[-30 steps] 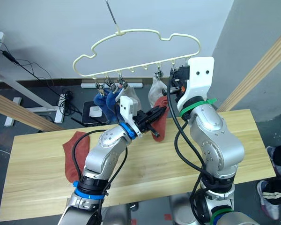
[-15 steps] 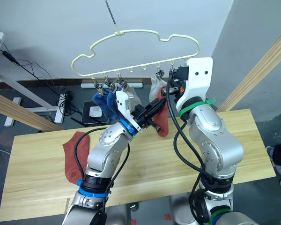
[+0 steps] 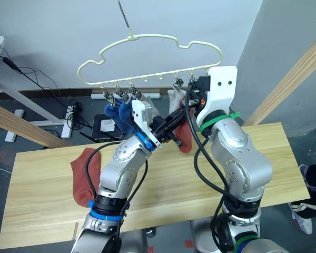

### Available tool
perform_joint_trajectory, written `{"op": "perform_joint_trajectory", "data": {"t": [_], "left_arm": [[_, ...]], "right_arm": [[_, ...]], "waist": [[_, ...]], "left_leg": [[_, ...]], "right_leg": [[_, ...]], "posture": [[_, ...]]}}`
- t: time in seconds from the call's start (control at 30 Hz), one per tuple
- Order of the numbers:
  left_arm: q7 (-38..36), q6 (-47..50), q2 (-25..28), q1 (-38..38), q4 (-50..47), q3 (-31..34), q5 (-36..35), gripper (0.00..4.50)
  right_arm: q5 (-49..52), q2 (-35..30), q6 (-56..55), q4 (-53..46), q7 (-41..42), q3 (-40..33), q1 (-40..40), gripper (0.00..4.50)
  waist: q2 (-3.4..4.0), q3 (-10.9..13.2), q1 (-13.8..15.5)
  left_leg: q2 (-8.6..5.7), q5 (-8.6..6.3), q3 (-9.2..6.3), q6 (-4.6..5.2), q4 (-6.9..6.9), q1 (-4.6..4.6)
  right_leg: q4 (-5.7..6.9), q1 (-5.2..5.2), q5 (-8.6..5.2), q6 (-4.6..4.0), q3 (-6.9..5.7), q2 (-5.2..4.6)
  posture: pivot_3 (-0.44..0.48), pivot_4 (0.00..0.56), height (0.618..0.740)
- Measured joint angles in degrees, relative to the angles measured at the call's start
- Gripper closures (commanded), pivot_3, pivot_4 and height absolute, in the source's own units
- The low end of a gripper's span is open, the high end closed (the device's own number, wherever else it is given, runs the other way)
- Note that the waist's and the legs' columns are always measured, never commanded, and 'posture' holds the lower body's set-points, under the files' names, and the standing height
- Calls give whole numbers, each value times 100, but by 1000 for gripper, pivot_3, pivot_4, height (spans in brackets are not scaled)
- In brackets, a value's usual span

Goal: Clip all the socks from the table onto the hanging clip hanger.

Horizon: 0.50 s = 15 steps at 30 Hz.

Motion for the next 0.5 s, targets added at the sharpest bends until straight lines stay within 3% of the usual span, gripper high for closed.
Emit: {"op": "perform_joint_trajectory", "data": {"t": [0.23,0.5], "left_arm": [[2,-24,-7,-5,67,15,1,4500],[8,-59,-5,-66,160,20,14,4500]], "right_arm": [[8,34,50,-11,-35,-2,0,4464],[60,154,124,-11,-90,-73,5,1642]], "waist": [[0,0,0],[0,0,-6]], "left_leg": [[0,0,0,0,0,0],[1,0,0,0,-1,0]], "right_leg": [[0,0,0,0,0,0],[0,0,0,0,0,1]], "posture": [[-336,352,730],[-336,352,730]]}}
